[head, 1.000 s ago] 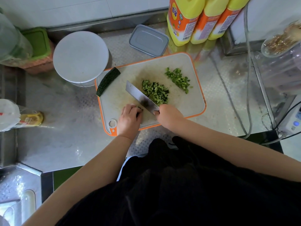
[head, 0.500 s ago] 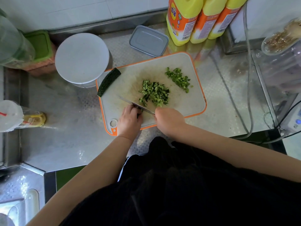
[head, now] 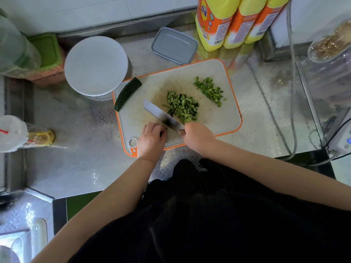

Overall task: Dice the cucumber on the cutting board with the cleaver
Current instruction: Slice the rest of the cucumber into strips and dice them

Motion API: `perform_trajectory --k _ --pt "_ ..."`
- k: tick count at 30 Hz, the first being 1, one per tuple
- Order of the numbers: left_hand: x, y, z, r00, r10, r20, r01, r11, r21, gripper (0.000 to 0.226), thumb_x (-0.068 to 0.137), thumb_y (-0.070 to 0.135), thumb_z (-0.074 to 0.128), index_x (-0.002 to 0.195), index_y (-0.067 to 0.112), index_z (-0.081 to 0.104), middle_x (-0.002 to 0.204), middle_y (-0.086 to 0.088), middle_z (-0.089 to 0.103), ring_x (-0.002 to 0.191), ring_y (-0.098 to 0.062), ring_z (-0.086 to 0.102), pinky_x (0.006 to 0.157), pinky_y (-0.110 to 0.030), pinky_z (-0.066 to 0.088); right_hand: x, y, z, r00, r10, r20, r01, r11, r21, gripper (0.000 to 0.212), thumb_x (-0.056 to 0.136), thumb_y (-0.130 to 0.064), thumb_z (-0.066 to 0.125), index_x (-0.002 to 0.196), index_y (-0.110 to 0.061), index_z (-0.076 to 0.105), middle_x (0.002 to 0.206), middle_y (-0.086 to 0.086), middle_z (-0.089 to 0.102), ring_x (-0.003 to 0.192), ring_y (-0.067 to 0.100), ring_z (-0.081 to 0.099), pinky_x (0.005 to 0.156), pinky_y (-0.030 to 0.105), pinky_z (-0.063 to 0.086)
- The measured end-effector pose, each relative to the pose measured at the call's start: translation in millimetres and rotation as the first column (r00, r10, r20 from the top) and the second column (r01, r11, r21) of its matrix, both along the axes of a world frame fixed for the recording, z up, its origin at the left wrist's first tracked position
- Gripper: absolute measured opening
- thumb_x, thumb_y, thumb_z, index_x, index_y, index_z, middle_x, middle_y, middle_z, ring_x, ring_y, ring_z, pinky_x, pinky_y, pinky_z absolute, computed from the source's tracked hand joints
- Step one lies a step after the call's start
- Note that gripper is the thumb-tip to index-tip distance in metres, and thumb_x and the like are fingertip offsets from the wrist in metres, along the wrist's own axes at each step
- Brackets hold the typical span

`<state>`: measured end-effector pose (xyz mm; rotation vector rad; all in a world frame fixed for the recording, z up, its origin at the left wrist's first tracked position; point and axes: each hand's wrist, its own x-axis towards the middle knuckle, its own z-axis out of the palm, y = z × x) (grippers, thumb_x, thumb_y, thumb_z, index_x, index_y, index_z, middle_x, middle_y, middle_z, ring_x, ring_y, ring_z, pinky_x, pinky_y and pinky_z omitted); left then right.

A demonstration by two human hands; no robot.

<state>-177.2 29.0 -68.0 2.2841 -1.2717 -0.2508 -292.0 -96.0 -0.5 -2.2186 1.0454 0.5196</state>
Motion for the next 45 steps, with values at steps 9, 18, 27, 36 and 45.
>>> perform_trajectory --k 9,18,27,36,45 --pt "-7 8 7 1.0 0.003 0.006 -0.003 1.0 -0.018 0.019 0.088 0.021 0.057 0.09 0.004 0.065 0.101 -0.011 0.058 0.094 -0.03 0.053 0.066 -0.036 0.048 -9 3 6 0.994 0.074 0.08 -0.066 0.993 -0.095 0.028 0.1 -0.028 0.042 0.097 -0.005 0.056 0.083 0.01 0.055 0.083 0.033 0.059 0.061 0.033 0.038" --pt "-4 3 2 0.998 0.054 -0.039 -0.052 0.998 0.038 0.008 0.081 0.007 0.067 0.087 0.002 0.069 0.095 -0.011 0.06 0.092 -0.026 0.05 0.063 -0.041 0.049 -5 14 7 0.988 0.156 -0.004 -0.155 0.979 -0.129 0.01 0.095 -0.01 0.045 0.09 -0.01 0.054 0.069 0.001 0.045 0.067 0.025 0.051 0.052 0.031 0.034" --pt "-4 5 -2 0.999 0.039 -0.03 -0.039 0.999 -0.016 0.006 0.082 0.01 0.066 0.085 0.005 0.068 0.094 -0.009 0.061 0.09 -0.026 0.051 0.068 -0.037 0.047 4 16 2 0.993 0.113 -0.03 -0.114 0.991 -0.065 0.011 0.093 -0.007 0.046 0.09 -0.009 0.057 0.069 0.002 0.048 0.071 0.026 0.055 0.056 0.032 0.039" --pt "-4 10 5 1.0 0.008 -0.029 -0.009 1.0 -0.02 0.005 0.084 0.01 0.07 0.087 0.007 0.068 0.101 -0.007 0.059 0.096 -0.028 0.051 0.067 -0.035 0.047 -6 4 5 0.999 0.005 0.045 -0.004 1.0 -0.031 0.029 0.1 -0.032 0.041 0.098 -0.007 0.057 0.088 0.009 0.058 0.085 0.031 0.059 0.066 0.034 0.043" --pt "-2 11 2 1.0 -0.008 0.018 0.007 0.999 0.031 0.015 0.083 0.015 0.063 0.079 0.002 0.069 0.089 -0.011 0.061 0.086 -0.033 0.057 0.062 -0.043 0.052 -4 23 16 0.99 0.141 0.023 -0.138 0.984 -0.111 0.01 0.096 -0.016 0.046 0.094 -0.01 0.055 0.07 -0.001 0.045 0.074 0.027 0.054 0.059 0.032 0.037"
